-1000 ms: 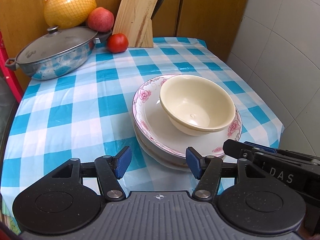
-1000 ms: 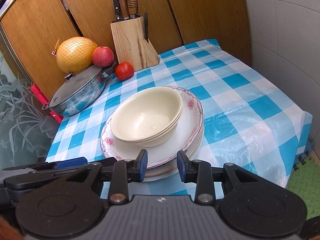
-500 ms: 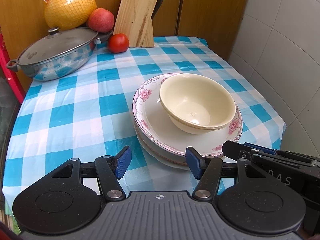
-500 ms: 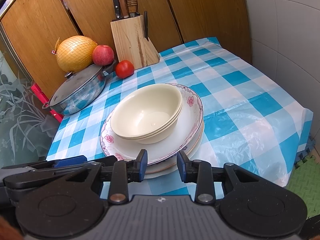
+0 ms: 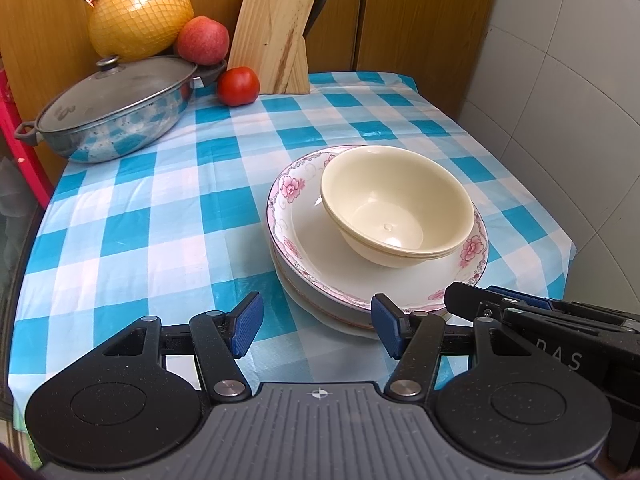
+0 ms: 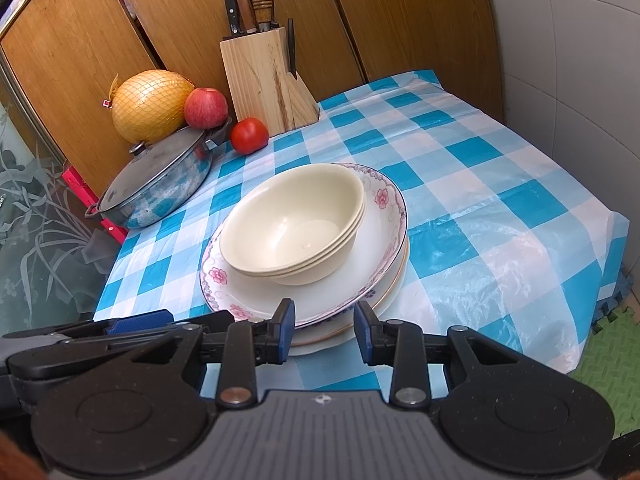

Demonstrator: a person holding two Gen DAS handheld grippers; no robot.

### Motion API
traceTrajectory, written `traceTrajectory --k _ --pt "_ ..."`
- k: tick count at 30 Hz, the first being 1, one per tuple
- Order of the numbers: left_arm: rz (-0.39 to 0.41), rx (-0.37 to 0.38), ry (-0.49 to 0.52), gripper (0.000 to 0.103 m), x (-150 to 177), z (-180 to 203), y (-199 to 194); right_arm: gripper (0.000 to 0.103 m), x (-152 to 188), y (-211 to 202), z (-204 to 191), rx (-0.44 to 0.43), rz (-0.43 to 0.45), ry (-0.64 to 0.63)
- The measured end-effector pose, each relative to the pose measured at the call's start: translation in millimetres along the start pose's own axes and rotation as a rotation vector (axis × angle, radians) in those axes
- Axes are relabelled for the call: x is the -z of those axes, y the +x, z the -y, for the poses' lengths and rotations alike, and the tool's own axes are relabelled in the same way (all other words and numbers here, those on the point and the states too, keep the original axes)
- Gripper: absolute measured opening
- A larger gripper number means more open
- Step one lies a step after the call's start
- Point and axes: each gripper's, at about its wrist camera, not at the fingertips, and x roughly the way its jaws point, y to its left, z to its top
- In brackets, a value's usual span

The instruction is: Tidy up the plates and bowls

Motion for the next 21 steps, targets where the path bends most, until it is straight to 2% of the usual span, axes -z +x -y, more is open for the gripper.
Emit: traceTrajectory --k 21 --pt "-0.003 -0.002 0.002 0.067 0.8 -0.7 -0.2 0.030 0.8 -1.3 -0.2 -0.002 0.001 0.002"
